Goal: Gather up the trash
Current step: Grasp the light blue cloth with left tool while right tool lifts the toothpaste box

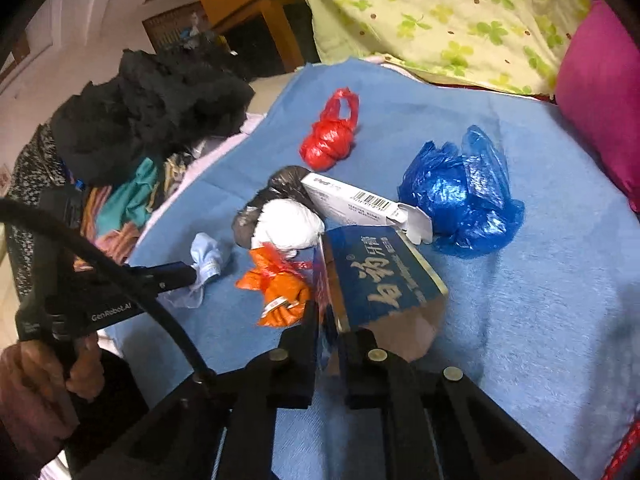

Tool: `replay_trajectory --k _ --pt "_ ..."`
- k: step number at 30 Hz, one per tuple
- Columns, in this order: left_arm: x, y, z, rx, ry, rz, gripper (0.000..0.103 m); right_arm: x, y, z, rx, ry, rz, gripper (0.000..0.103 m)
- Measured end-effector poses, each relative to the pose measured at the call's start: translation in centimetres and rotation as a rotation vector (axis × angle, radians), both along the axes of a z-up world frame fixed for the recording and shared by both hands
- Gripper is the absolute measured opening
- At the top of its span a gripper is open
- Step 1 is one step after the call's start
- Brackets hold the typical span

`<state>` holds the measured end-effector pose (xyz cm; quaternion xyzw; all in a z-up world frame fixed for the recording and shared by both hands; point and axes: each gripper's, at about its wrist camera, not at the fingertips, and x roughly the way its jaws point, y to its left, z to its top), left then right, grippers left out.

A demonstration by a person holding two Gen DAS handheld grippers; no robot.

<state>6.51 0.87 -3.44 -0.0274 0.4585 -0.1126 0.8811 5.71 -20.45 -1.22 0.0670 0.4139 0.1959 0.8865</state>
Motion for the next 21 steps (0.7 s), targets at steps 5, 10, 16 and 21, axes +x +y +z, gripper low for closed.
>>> replay_trajectory --k 5,10,16,21 --pt "-1.8 -0.8 0.9 0.028 -0.045 -0.013 0.016 -1.8 -1.2 1.1 0.034 -0.017 0.014 0.01" --pt "-1.5 -0.2 -0.2 0.02 -0.008 -0.019 0.018 -1.7 -2.3 1.8 0.044 -0.014 -0.022 0.016" --pt "-2.1 0.2 -0.6 0.059 -0.049 -0.019 0.047 0.1 -0.9 0.2 -0.018 0.039 -0.03 0.033" --pt "-2.4 -0.2 -0.7 0.1 -0.077 -0.044 0.059 0.0 -0.9 0.5 -0.022 -0.019 -0.054 0.07"
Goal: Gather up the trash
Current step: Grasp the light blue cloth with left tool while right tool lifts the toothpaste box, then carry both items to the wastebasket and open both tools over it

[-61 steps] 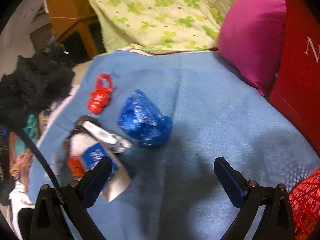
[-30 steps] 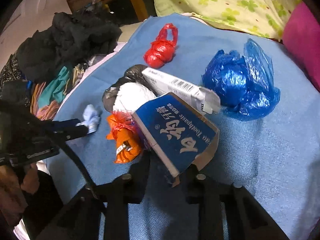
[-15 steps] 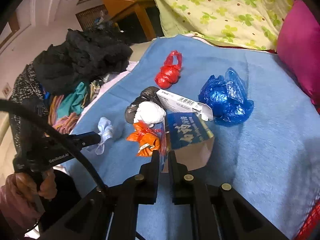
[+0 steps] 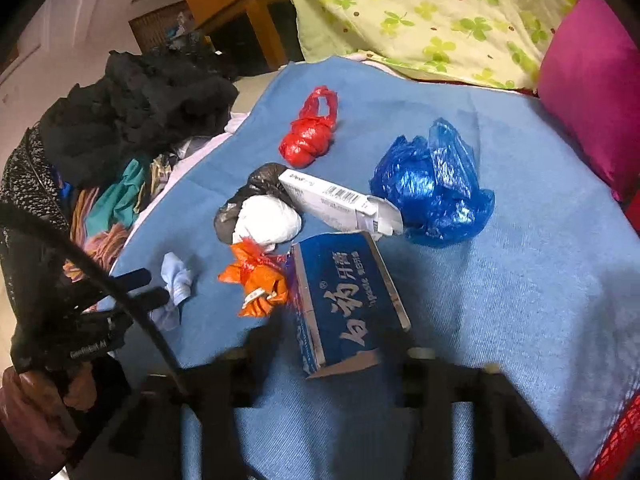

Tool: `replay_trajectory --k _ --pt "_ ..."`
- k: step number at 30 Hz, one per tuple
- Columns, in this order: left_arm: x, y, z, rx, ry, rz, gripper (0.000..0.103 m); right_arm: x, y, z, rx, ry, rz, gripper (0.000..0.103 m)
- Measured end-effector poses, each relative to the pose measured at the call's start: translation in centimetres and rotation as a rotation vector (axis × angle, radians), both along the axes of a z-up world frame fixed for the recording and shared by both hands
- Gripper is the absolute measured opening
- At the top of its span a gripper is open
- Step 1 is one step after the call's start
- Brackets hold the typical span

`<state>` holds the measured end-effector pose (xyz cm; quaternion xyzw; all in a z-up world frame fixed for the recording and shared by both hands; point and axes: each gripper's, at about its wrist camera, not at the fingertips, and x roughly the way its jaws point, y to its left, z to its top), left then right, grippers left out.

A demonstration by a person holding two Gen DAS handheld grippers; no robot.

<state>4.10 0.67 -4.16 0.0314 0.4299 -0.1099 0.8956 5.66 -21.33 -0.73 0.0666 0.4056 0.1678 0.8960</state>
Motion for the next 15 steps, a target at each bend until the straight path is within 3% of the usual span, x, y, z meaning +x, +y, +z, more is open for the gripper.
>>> replay_trajectory --k 3,4,10,11,13,15 --pt "-0.2 0.4 -0.3 -0.023 -0.007 -0.003 0.065 -0.8 -1.0 1.4 0.06 -0.081 -0.014 0.07" --pt "-0.2 0.5 -0.4 -0.022 -0.004 0.003 0.065 -0.8 -1.4 1.6 0.067 -0.097 -0.019 0.075" --pt "0.7 0.5 -1.8 -0.069 0.056 -0.004 0.065 1.2 -0.1 -0.2 0.016 -0.026 0.016 0.077" --pt "0.8 0.5 -2.0 -0.077 0.066 -0.007 0.062 1.6 0.2 -0.8 0.006 -0.014 0.026 0.077" --pt "1.0 0.4 -2.7 -0.101 0.102 -0.019 0.044 2.4 1.1 -2.3 -0.041 0.036 0.027 0.075" --pt "1.0 0.2 -2.9 -0.096 0.099 -0.019 0.035 2.8 1.4 -3.6 -0.059 0.062 0.02 0.06"
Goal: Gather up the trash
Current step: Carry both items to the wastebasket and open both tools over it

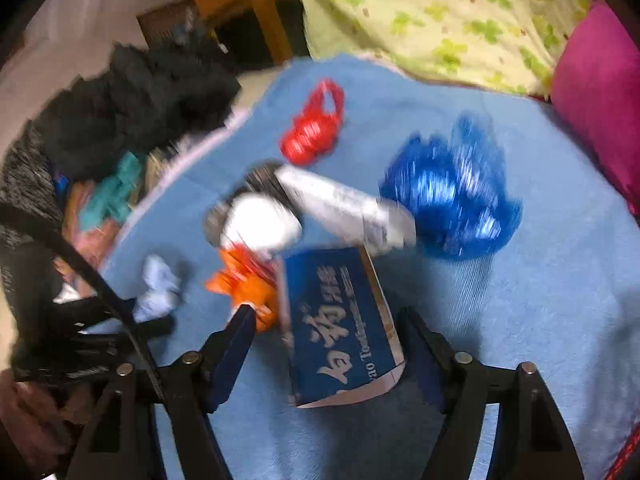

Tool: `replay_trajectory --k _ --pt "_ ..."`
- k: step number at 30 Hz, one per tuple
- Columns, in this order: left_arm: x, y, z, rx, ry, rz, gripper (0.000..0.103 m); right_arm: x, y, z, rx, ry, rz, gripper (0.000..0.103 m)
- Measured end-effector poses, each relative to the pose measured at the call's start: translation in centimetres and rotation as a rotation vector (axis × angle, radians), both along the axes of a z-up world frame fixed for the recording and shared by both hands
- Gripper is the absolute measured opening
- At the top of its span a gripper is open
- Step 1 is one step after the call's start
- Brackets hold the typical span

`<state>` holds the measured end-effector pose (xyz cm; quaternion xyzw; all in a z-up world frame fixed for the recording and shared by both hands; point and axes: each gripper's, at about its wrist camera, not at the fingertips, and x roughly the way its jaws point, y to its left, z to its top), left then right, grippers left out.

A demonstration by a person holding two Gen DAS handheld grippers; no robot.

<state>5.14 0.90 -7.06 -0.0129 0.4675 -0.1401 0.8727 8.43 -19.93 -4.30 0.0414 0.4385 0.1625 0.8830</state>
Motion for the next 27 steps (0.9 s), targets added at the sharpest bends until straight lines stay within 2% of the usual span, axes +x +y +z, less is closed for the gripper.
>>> replay_trajectory --k 1,3,5,8,13,16,22,27 --pt "0.0 -0.1 0.1 -0.004 -0.002 -0.007 0.026 -0.1 -0.1 0.0 0.012 -0.011 -0.009 0.059" --pt "-0.2 -0.1 0.2 -0.019 -0.007 -0.009 0.024 -0.4 -0.2 0.4 0.011 -0.019 -0.015 0.058" --pt "-0.5 -0.2 0.6 -0.014 -0.021 -0.014 0.024 -1.1 -0.5 1.2 0.001 -0.049 -0.026 0.058" --pt "-1.5 -0.8 1.8 0.004 -0.062 -0.025 0.024 -2.5 -1.6 2.7 0.051 -0.083 -0.054 0.058" --pt "-3.0 -2.8 5.8 0.004 -0.146 -0.054 0.024 -6.7 -3.8 7.1 0.124 -0.206 -0.116 0.058" --pt "-4.3 -5.4 8.9 0.008 -0.204 -0.106 0.024 -10.5 -5.9 9.9 0.18 -0.293 -0.192 0.058" --pt "-6.9 -12.3 13.6 -0.01 -0.273 -0.267 0.024 -19.5 -11.9 14.9 0.199 -0.403 -0.371 0.058" --pt "-8.8 -20.3 16.1 -0.09 -0.262 -0.446 0.024 -25.5 -18.6 16.9 0.227 -0.432 -0.548 0.058"
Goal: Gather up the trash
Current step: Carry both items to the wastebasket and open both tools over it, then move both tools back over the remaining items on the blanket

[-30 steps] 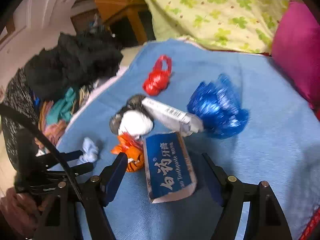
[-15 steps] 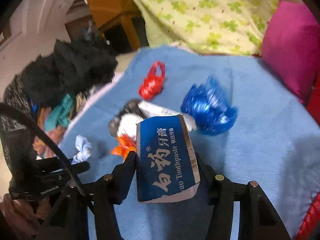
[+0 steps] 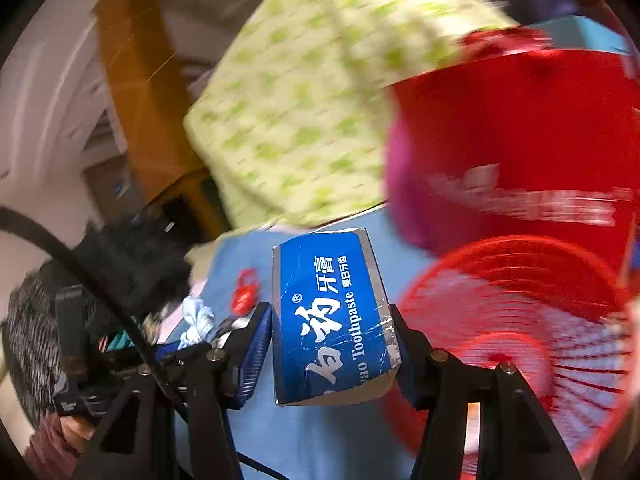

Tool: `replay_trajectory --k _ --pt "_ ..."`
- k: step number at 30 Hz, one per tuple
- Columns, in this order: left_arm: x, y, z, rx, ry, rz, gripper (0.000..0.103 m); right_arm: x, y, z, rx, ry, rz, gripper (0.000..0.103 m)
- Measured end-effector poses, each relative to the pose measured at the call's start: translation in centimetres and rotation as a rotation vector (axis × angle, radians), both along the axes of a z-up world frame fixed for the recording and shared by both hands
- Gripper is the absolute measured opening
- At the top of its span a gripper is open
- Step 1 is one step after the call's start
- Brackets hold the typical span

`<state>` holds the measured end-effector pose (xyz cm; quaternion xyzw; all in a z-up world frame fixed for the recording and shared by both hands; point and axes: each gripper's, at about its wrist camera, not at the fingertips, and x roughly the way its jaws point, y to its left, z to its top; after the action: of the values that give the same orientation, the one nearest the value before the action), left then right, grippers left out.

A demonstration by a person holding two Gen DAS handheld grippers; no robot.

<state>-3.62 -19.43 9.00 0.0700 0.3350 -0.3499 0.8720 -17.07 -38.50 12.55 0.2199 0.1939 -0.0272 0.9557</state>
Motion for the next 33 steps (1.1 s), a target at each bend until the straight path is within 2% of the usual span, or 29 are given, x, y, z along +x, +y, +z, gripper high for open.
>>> replay_trajectory --k 4,8,9,10,11,12,13,15,20,23,26,29,33 --pt "-1.4 -7.1 0.8 -0.006 0.007 -0.119 0.024 -3.3 -5.3 -0.8 0.078 0.019 -0.127 0.059" --pt "-2.2 -12.4 0.6 0.017 0.016 -0.189 0.026 -4.8 -8.6 -2.6 0.159 0.029 -0.191 0.06" --pt "-2.3 -13.7 0.4 0.03 0.013 -0.202 0.03 -4.9 -9.4 -3.2 0.18 0.038 -0.217 0.061" --pt "-2.6 -14.8 0.3 0.047 0.007 -0.208 0.042 -5.3 -10.1 -3.6 0.196 0.04 -0.224 0.064" --pt "-2.7 -15.7 0.1 0.067 -0.007 -0.208 0.048 -5.3 -10.7 -4.2 0.219 0.04 -0.234 0.066" --pt "-2.7 -16.3 -0.1 0.088 -0.029 -0.197 0.059 -5.3 -11.3 -4.6 0.243 0.042 -0.25 0.071" --pt "-2.5 -16.4 -0.3 0.099 -0.04 -0.187 0.063 -5.5 -11.7 -5.0 0.263 0.043 -0.265 0.072" --pt "-2.5 -16.0 -0.1 0.087 -0.041 -0.184 0.063 -5.6 -12.0 -5.3 0.273 0.028 -0.264 0.072" --pt "-3.2 -11.7 0.4 0.073 -0.09 -0.134 0.067 -6.2 -9.8 -2.6 0.171 -0.086 -0.227 0.072" --pt "-3.2 -7.1 -0.2 0.075 -0.113 -0.069 0.069 -5.7 -6.8 -0.2 0.095 -0.155 -0.14 0.072" --pt "-2.4 -0.9 -1.5 0.096 -0.118 0.039 0.072 -4.2 -3.0 1.4 0.04 -0.194 -0.022 0.072" --pt "-0.3 6.5 -3.8 0.121 -0.073 0.196 0.072 -1.3 1.4 1.7 0.006 -0.164 0.108 0.074" --pt "2.2 15.0 -6.7 0.187 -0.037 0.413 0.072 4.7 7.6 -0.4 0.01 -0.028 0.287 0.074"
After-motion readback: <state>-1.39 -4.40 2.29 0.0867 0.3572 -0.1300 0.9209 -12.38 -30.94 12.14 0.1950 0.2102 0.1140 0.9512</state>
